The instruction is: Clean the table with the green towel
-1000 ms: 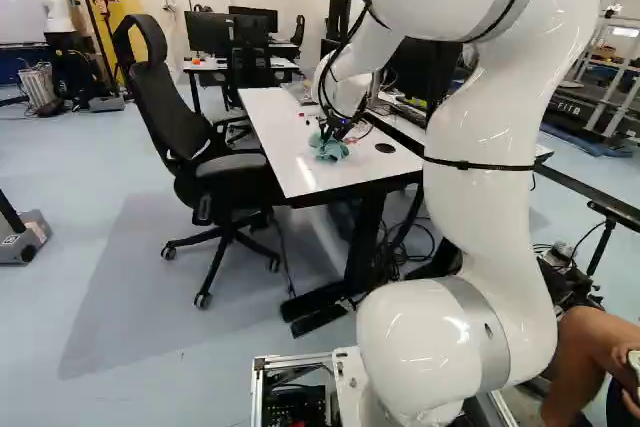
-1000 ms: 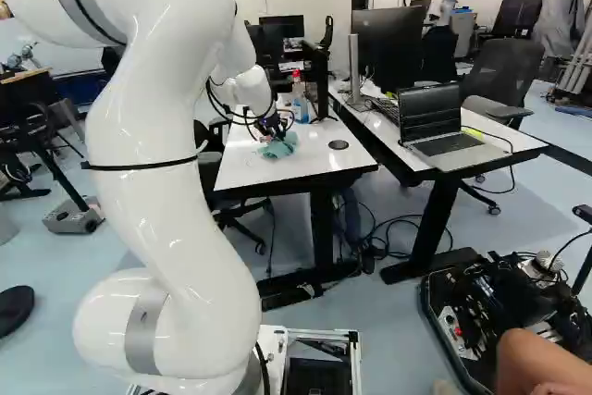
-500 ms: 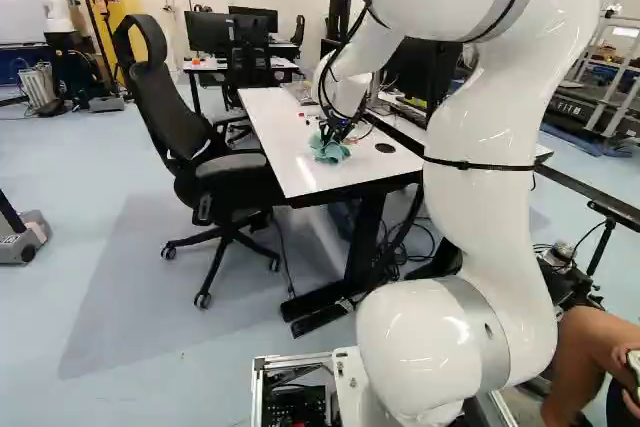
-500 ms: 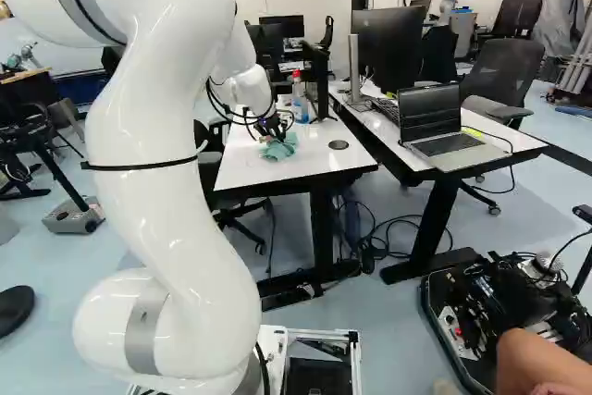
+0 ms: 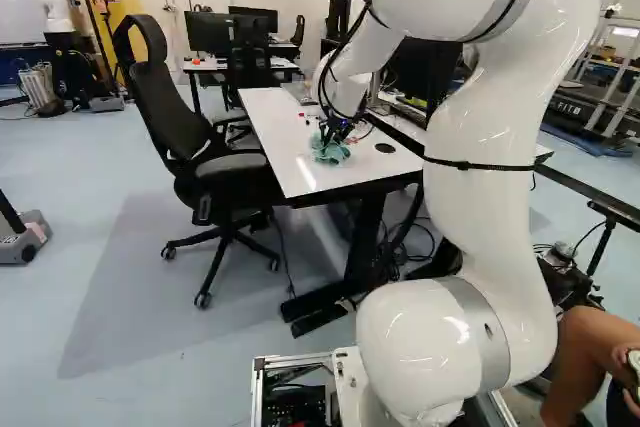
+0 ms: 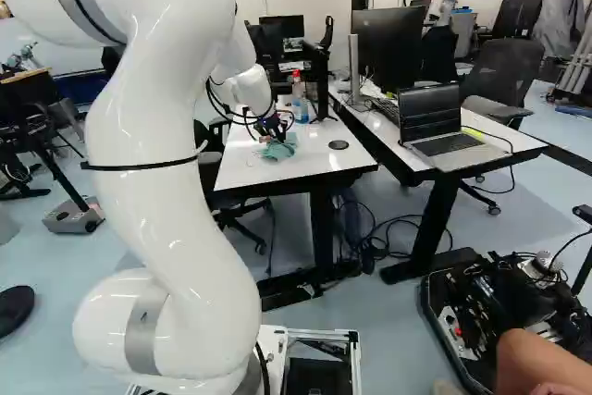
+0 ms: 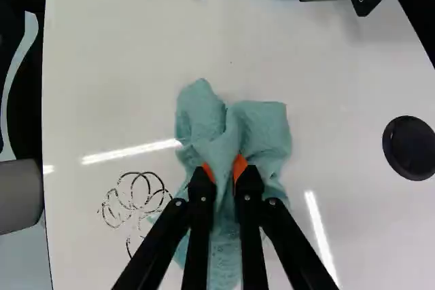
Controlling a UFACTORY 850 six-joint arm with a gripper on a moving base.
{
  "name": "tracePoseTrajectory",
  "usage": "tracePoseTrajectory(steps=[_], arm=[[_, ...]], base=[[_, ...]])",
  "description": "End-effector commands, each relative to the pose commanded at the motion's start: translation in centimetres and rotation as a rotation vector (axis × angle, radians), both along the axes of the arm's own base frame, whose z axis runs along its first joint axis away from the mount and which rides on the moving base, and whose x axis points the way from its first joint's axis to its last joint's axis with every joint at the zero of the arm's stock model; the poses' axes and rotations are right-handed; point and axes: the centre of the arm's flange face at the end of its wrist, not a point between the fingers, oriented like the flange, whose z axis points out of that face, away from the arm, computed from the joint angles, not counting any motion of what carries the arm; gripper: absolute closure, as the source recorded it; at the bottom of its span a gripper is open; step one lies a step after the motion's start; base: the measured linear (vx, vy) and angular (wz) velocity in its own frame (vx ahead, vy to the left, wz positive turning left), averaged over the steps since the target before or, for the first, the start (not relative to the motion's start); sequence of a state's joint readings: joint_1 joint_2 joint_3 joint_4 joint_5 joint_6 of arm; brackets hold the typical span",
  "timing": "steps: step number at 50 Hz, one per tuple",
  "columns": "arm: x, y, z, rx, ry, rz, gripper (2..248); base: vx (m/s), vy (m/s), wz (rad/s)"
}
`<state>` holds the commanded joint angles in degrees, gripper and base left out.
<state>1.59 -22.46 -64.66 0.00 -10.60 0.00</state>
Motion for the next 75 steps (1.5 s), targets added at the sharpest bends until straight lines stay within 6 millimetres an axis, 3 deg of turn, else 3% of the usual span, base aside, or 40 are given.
tracePoseTrajectory(steps=[23, 46, 75], arm=[[0.7, 1.1, 0.0, 0.0, -0.005, 0.017, 204], [2.2, 5.0, -0.1, 0.001, -0.017, 0.08, 204], [1.3, 10.3, -0.1, 0.002, -0.017, 0.166, 204]], base=[[0.0, 0.0, 0.0], [0.0, 0.0, 0.0], [0.0, 0.0, 0.0]])
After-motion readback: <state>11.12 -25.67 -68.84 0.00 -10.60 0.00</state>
